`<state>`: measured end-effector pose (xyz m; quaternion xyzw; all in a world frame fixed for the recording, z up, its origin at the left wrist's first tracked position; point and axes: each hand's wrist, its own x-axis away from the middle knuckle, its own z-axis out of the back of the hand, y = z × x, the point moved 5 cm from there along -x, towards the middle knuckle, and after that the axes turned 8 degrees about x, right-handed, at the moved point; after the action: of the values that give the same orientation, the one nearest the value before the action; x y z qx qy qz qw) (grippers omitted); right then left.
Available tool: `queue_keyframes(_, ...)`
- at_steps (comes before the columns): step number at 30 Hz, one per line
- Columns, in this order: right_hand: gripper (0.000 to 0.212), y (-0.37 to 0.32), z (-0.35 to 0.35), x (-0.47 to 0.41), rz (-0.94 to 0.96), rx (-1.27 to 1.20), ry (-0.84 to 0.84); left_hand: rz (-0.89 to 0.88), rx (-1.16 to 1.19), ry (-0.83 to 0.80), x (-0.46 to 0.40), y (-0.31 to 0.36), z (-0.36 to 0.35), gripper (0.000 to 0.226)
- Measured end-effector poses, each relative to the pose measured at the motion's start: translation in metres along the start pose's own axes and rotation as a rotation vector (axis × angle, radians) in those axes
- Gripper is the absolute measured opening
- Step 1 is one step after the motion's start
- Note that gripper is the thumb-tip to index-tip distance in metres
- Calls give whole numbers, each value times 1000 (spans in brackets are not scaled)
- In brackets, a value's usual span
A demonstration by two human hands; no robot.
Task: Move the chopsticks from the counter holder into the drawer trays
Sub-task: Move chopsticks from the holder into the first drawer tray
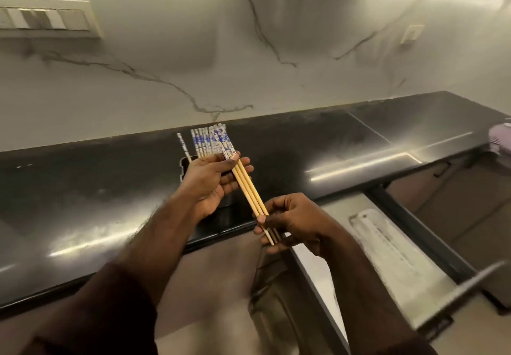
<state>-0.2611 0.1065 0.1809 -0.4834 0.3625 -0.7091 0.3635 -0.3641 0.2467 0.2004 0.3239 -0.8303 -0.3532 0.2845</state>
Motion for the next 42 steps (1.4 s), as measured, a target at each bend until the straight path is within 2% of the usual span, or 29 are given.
queue_keyframes(11, 18, 73, 110, 97, -81, 50, 165, 108, 15, -36, 23, -110, -114, 20)
queue_keyframes(22, 16, 177, 238, 165, -207, 50, 90, 206, 71, 36, 33, -258, -229, 16)
queue_keyframes(30, 18, 218, 266, 155, -281, 18, 58, 272, 41, 74, 13, -307, -242, 27)
queue_keyframes(42, 22, 258, 269, 92, -434, 75, 28, 452, 26, 175, -29, -362, -207, 34)
